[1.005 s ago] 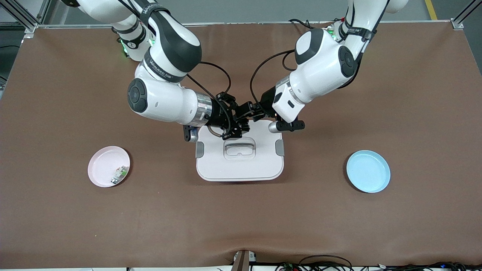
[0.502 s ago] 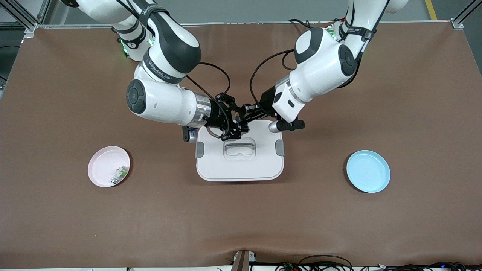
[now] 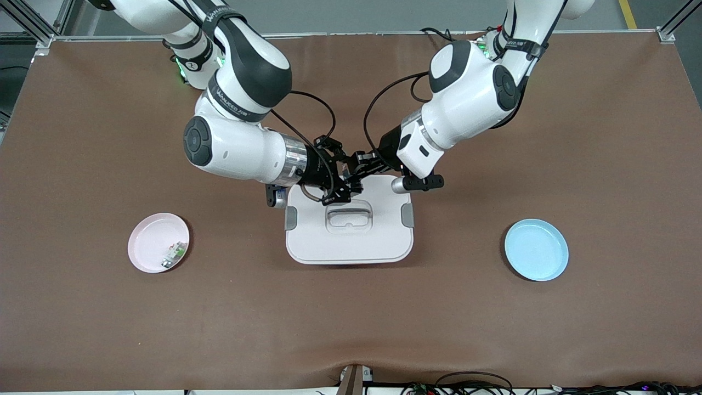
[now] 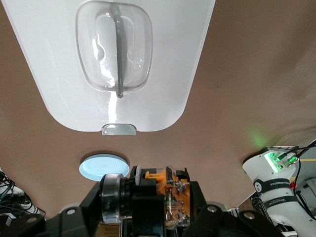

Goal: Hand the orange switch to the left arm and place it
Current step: 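Close the left gripper on the switch held by the right gripper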

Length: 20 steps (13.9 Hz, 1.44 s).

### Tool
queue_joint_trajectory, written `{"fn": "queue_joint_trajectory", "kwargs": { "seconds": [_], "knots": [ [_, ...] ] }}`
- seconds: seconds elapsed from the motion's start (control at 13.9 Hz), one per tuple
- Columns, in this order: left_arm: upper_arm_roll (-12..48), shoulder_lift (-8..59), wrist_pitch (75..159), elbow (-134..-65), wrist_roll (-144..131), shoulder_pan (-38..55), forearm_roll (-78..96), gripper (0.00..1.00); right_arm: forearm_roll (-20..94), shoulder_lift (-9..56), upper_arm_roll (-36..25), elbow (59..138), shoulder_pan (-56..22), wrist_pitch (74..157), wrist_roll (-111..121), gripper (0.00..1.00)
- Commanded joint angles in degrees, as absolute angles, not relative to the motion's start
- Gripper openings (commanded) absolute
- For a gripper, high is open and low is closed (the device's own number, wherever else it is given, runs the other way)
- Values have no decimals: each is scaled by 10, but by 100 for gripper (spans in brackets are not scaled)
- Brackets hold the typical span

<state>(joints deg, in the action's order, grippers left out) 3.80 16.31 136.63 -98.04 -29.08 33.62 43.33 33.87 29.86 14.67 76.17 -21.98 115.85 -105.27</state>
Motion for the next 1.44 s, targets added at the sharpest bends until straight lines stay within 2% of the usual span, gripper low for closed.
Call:
{"fn": "queue_joint_trajectory", "kwargs": {
  "seconds": [0.0,0.65,0.72,0.79,1.36],
  "knots": [
    [36,162,1371,-984,-315,338,428,2,341,290,148,761,-216,1163,-1071,0],
    [36,162,1371,-985,-315,338,428,2,339,290,146,761,-218,1163,-1070,0],
    [36,162,1371,-986,-315,337,428,2,340,290,147,761,-217,1163,-1071,5],
    [36,162,1371,-986,-315,337,428,2,340,290,146,761,-216,1162,-1073,99],
    [36,162,1371,-986,-315,337,428,2,334,290,146,761,-220,1161,-1079,100]
  ]
}}
